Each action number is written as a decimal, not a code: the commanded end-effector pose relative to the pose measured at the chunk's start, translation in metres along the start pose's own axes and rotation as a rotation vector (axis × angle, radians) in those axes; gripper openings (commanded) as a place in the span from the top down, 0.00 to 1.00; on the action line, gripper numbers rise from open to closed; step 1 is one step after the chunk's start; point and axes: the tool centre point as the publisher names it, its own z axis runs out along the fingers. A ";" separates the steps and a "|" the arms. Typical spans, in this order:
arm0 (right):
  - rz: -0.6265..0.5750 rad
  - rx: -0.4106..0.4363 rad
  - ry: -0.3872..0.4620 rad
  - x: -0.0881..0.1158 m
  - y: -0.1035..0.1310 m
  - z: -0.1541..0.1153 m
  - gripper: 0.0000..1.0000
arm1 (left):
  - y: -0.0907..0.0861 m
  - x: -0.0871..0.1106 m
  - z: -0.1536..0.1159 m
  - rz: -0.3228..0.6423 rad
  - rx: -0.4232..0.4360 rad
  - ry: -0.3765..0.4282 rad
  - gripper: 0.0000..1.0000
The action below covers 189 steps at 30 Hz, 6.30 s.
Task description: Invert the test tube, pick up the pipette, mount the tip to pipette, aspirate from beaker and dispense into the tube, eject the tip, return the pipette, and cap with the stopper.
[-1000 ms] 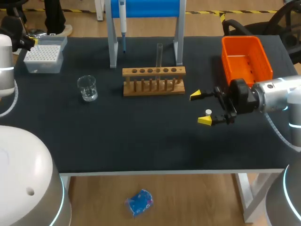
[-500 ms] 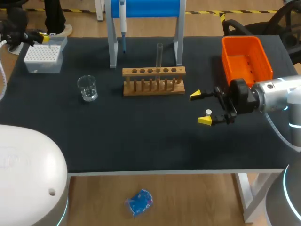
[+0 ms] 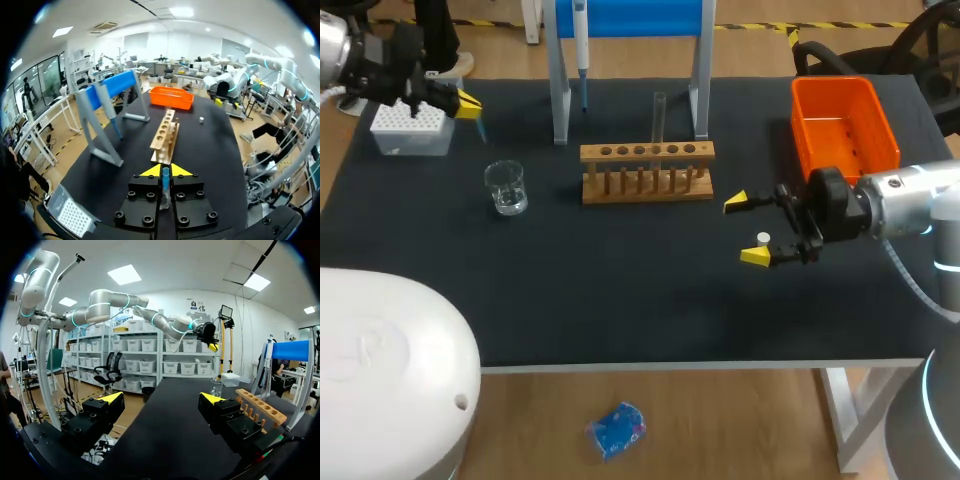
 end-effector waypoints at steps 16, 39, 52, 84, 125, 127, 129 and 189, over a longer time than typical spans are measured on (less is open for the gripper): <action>0.000 0.001 -0.001 0.001 0.000 0.000 0.00 | -0.006 0.021 0.017 -0.003 0.010 -0.045 1.00; -0.017 0.015 0.018 -0.014 -0.004 0.037 0.00 | -0.071 0.160 0.137 0.033 -0.013 0.153 1.00; -0.017 0.015 0.018 -0.014 -0.004 0.037 0.00 | -0.075 0.168 0.139 0.039 -0.008 0.164 1.00; -0.007 -0.003 -0.063 -0.056 0.000 0.089 0.00 | -0.099 0.183 0.205 0.052 0.005 0.288 1.00; 0.014 -0.033 -0.103 -0.080 0.000 0.097 0.58 | -0.100 0.201 0.223 0.094 -0.001 0.313 1.00; 0.017 -0.036 -0.105 -0.080 -0.001 0.096 0.60 | -0.100 0.202 0.223 0.095 0.000 0.314 1.00; 0.019 -0.039 -0.107 -0.080 0.000 0.096 0.65 | -0.100 0.202 0.223 0.097 0.003 0.314 1.00; 0.055 -0.041 -0.023 0.014 0.006 0.004 1.00 | -0.091 0.085 0.158 0.014 0.076 -0.102 0.00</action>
